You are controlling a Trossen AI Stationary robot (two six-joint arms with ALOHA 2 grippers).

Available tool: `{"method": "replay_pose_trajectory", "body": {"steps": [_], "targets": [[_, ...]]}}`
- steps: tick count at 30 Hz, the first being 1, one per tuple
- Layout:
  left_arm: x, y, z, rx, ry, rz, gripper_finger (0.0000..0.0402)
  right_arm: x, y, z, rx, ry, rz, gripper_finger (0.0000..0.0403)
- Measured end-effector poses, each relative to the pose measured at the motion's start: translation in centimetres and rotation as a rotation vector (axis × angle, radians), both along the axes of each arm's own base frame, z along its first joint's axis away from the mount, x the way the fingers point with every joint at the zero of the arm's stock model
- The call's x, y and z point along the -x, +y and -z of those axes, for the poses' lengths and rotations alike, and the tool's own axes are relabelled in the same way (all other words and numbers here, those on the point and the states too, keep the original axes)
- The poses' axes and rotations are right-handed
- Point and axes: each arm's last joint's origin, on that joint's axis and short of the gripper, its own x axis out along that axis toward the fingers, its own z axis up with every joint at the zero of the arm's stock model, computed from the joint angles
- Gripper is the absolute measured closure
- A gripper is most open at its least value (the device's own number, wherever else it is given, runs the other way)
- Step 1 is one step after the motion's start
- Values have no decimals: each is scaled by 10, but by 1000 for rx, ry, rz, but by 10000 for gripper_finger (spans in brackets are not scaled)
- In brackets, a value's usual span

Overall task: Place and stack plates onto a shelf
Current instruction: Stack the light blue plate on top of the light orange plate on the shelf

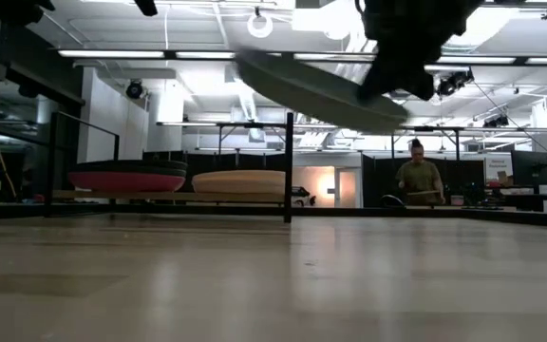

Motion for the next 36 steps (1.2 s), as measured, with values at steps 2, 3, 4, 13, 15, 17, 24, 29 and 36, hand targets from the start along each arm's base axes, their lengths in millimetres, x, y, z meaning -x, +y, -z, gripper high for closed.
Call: {"method": "replay_pose_trajectory", "body": {"steps": [2,3,4,13,15,17,24,29,36], "targets": [[0,0,0,0,-2,0,271,9,-12,-5,36,138,13,403],[0,0,0,0,-2,0,271,14,-19,-5,54,204,27,403],[0,0,0,1,-2,1,271,19,-26,-5,70,263,44,403],[0,0,0,50,-16,35,271,72,-117,35,-77,324,559,403],[0,0,0,50,-16,35,271,74,-133,40,-193,191,635,403],[0,0,0,51,-17,35,271,72,-148,42,-289,46,654,403],[0,0,0,51,-17,36,271,54,-176,37,-347,-104,738,403],[0,0,0,51,-16,36,271,31,-191,33,-357,-96,744,403],[0,0,0,51,-17,36,271,-4,-211,29,-363,-101,738,403]]}}
